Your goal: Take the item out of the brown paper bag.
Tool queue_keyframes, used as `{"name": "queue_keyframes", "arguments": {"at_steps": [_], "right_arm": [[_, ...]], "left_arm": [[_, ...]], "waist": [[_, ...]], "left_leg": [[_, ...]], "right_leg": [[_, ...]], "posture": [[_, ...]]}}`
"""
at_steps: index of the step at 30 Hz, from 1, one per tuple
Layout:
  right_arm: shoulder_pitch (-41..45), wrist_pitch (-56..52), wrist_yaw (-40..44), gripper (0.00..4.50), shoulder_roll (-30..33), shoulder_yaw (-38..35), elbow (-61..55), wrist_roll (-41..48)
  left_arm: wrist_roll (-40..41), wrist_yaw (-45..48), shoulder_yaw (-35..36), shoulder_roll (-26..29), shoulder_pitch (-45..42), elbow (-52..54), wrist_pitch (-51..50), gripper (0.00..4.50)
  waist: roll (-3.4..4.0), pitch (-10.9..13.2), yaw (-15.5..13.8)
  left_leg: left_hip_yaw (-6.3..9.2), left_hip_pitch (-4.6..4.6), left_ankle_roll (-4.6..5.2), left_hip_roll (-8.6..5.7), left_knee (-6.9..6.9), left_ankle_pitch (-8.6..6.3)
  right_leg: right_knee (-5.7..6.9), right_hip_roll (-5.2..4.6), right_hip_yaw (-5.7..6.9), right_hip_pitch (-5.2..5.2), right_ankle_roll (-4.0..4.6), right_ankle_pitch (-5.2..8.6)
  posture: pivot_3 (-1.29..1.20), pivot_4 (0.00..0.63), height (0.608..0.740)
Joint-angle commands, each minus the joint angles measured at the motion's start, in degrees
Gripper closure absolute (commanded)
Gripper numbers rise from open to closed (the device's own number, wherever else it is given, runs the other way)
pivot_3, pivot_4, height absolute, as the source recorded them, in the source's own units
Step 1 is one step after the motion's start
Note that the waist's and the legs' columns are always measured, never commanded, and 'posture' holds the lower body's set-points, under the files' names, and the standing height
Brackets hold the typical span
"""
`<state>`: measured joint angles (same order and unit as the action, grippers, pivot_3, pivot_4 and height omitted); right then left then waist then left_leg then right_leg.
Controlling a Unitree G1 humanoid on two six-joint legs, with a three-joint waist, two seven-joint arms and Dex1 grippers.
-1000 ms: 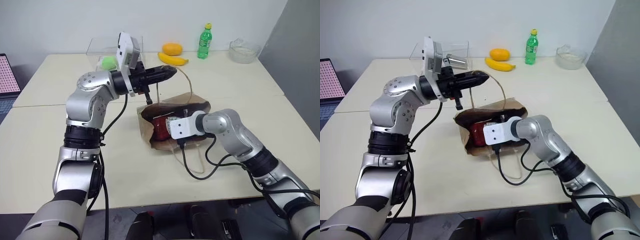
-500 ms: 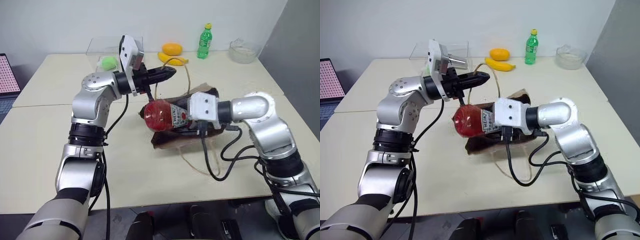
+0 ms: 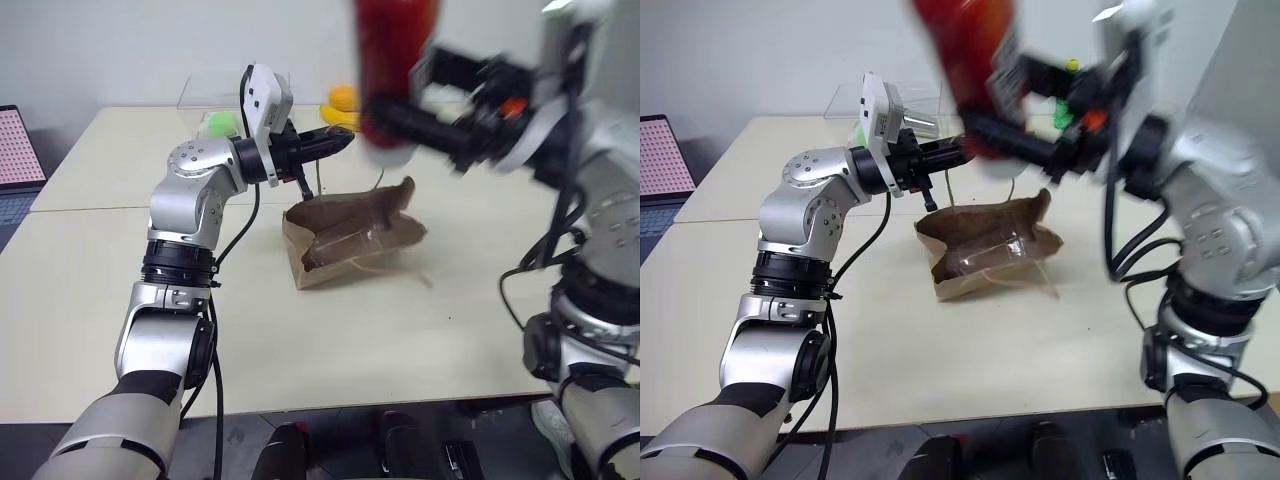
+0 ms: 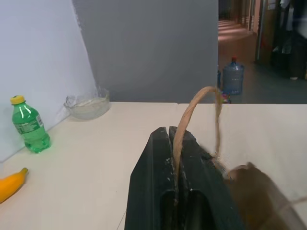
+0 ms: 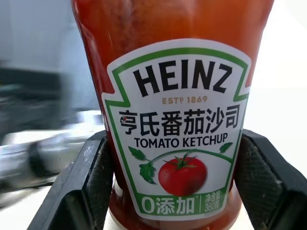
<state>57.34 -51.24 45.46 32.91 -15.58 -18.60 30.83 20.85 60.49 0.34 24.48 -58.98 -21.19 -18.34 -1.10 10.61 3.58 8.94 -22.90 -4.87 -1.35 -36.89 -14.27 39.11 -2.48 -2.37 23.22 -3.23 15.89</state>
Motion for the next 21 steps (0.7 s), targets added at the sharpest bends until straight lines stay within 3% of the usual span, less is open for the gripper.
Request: {"name": "queue_keyframes", "arguments": {"at_steps": [1, 6, 12, 21], "right_arm": [[-5.2, 11.9, -0.3, 1.38, 8.8, 2.6, 8.6, -10.7], [-12.7, 30.6, -0.7, 1.38, 17.8, 15.7, 24.9, -28.0], [-12.7, 47.9, -2.6, 1.38, 19.3, 27.2, 43.9, -42.2], [-12.2, 58.8, 3.0, 1.38, 18.0, 32.4, 54.1, -47.6]], "left_arm": [[-0.3, -0.1, 0.4, 0.2, -1.5, 0.4, 1.2, 4.50], [-0.7, 0.1, 0.4, -0.1, -1.6, -0.2, 1.8, 4.50], [-0.7, 0.4, 0.3, 0.0, -1.3, 0.2, 2.0, 4.50], [-0.5, 0.3, 0.5, 0.5, -0.1, 1.9, 1.4, 4.50]], "waist": [[0.00, 0.0, -0.4], [0.02, 0.0, 0.0], [0.20, 0.1, 1.3], [0.20, 0.1, 1.3]], "left_leg": [[-0.03, 0.00, 0.02, 0.00, 0.00, -0.01], [-0.24, 0.00, 0.07, -0.02, -0.01, -0.04], [-0.38, 0.00, 0.02, 0.03, 0.02, -0.01], [-0.42, 0.01, -0.16, 0.04, 0.01, 0.09]], "right_leg": [[-0.02, 0.00, -0.01, -0.01, 0.00, 0.00], [-0.01, -0.05, -0.13, 0.03, -0.01, 0.01], [0.00, -0.04, -0.25, 0.11, -0.01, 0.01], [-0.02, -0.05, -0.25, 0.09, -0.02, 0.00]], "posture": [[0.00, 0.150, 0.740], [0.00, 0.150, 0.740], [0.00, 0.150, 0.740], [0.00, 0.150, 0.740]]}}
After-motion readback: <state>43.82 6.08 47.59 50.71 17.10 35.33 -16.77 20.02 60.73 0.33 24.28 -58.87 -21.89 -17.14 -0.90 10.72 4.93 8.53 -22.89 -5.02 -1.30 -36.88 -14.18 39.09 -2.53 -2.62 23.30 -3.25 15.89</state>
